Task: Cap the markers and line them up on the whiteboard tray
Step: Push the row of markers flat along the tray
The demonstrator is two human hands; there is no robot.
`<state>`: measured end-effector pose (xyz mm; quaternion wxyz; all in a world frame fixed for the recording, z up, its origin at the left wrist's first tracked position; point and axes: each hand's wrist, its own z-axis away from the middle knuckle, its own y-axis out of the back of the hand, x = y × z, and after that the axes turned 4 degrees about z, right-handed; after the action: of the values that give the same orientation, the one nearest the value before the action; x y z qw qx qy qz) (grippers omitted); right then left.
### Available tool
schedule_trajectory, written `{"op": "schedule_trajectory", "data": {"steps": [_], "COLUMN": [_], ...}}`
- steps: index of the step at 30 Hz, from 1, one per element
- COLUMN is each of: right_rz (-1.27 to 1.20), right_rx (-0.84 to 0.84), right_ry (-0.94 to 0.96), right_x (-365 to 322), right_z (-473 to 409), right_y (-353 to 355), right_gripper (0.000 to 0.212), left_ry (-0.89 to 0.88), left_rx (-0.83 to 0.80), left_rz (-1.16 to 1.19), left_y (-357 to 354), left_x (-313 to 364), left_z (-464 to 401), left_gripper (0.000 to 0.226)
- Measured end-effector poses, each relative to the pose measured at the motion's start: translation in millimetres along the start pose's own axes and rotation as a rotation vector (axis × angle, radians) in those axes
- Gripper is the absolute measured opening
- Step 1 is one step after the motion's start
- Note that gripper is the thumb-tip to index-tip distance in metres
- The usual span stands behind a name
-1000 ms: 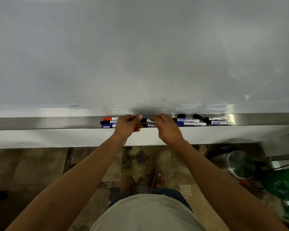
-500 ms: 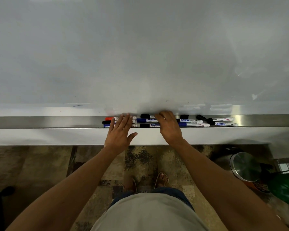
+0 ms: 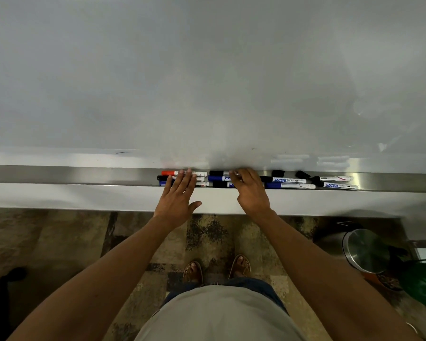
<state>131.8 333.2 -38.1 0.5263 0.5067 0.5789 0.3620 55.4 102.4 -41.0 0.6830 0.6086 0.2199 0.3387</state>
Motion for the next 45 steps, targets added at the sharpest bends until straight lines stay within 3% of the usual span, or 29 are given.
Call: {"op": "schedule_trajectory", "data": {"steps": [6, 9, 12, 16, 20, 27, 34, 38, 41, 45], "right_rz": [-0.012, 0.021, 0.047, 0.115, 0.125, 0.163, 0.139, 0.093, 0.078, 0.008], "right_rx": [-0.072, -0.072, -0.089, -0.226, -0.241, -0.296, -0.252, -0.211, -0.197, -0.137], "right_ry": [0.015, 0.016, -0.032, -0.089, -0.103, -0.091, -0.08, -0.175, -0.207, -0.256], "right_x": [-5.4, -6.8, -6.7, -6.1, -11.9, -17.9, -18.6, -21.2, -23.9, -30.7], "right_z": [6.1, 12.8, 25.5, 34.2, 31.8, 30.7, 30.7, 32.7, 33.7, 28.9], "right_y": [-0.2, 3.4, 1.0, -4.1, -4.4, -5.7, -3.3, -1.3, -1.7, -1.6], "right_gripper": [0.078, 0.076, 0.058, 0.076, 0.08, 0.083, 0.078, 0.078, 0.08, 0.08], "left_ry": [-0.011, -0.025, 0.119, 0.299, 0.262, 0.179, 0.165, 0.296, 0.388, 0.364], "left_rx": [-0.008, 0.086, 0.17, 0.157, 0.064, 0.076, 0.195, 0.335, 0.358, 0.343], "left_rz": [0.03, 0.032, 0.131, 0.225, 0.209, 0.195, 0.303, 0.516, 0.624, 0.708], "left_y": [2.4, 3.8, 5.3, 4.8, 4.6, 4.5, 11.3, 16.8, 23.1, 28.5], "left_x": [2.0, 2.3, 2.4, -3.6, -9.0, -7.7, -15.3, -20.0, -20.9, -23.8], "left_z": [1.9, 5.7, 10.4, 11.9, 9.3, 9.6, 13.0, 13.0, 12.2, 7.5], "left_gripper": [0.077, 0.076, 0.078, 0.084, 0.088, 0.088, 0.078, 0.071, 0.069, 0.057]}}
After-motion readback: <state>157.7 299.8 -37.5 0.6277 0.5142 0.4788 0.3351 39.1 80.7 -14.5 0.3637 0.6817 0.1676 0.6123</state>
